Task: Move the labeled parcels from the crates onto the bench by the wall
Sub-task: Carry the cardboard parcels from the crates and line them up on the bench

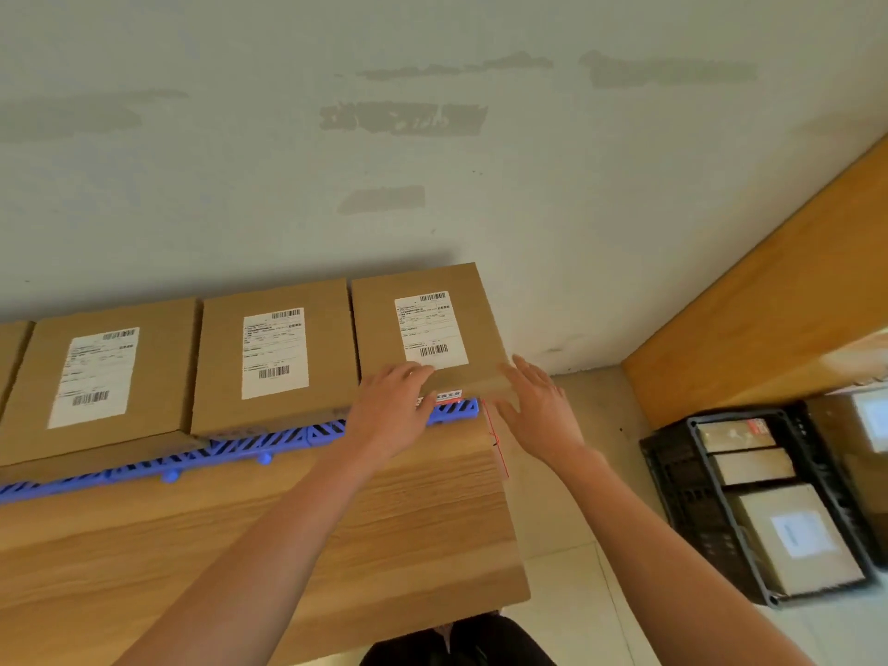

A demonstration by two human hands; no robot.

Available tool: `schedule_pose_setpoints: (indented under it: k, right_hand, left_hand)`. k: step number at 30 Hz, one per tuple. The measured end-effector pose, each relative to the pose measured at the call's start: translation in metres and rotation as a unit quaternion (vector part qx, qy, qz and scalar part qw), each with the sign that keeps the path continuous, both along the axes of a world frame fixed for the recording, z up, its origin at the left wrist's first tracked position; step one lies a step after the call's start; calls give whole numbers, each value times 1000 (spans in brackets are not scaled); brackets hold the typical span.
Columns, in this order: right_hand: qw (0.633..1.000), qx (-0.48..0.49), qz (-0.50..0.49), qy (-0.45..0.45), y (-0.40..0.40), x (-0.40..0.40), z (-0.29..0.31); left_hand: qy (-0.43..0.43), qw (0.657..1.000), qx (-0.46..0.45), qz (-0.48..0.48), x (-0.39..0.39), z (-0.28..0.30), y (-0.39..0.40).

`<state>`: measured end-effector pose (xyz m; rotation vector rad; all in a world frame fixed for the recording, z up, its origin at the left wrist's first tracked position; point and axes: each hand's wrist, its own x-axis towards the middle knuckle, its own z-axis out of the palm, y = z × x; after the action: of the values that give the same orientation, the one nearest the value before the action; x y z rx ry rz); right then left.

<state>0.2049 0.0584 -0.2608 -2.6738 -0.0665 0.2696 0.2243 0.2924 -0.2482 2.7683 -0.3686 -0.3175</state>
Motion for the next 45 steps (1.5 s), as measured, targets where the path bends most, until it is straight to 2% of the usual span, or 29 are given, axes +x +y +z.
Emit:
schedule_pose_setpoints:
  k: [5, 11, 19, 26, 35, 41, 45]
  right_hand:
    - [997, -6, -82, -4, -55, -56, 20]
    - [977, -21, -212, 11, -156, -141, 37]
    - [918, -8, -395, 40, -316, -300, 31]
    - [870, 32, -489, 44, -417, -408, 13]
    - [844, 82, -526, 64, -493, -420, -12]
    - [833, 104, -535, 96, -563, -388, -45]
    - [806, 124, -566, 123, -623, -359, -80]
  left_hand:
    - [6, 996, -5, -86, -7, 11, -61]
    - [0, 972, 1, -234, -28, 21, -198]
    - [1, 910, -6, -416, -133, 14, -421]
    - [37, 878, 27, -476, -216, -1, -549]
    - [83, 871, 37, -482, -230, -22, -649]
    - [129, 874, 30, -468, -201, -59, -727]
    - [173, 871, 29, -460, -167, -95, -793]
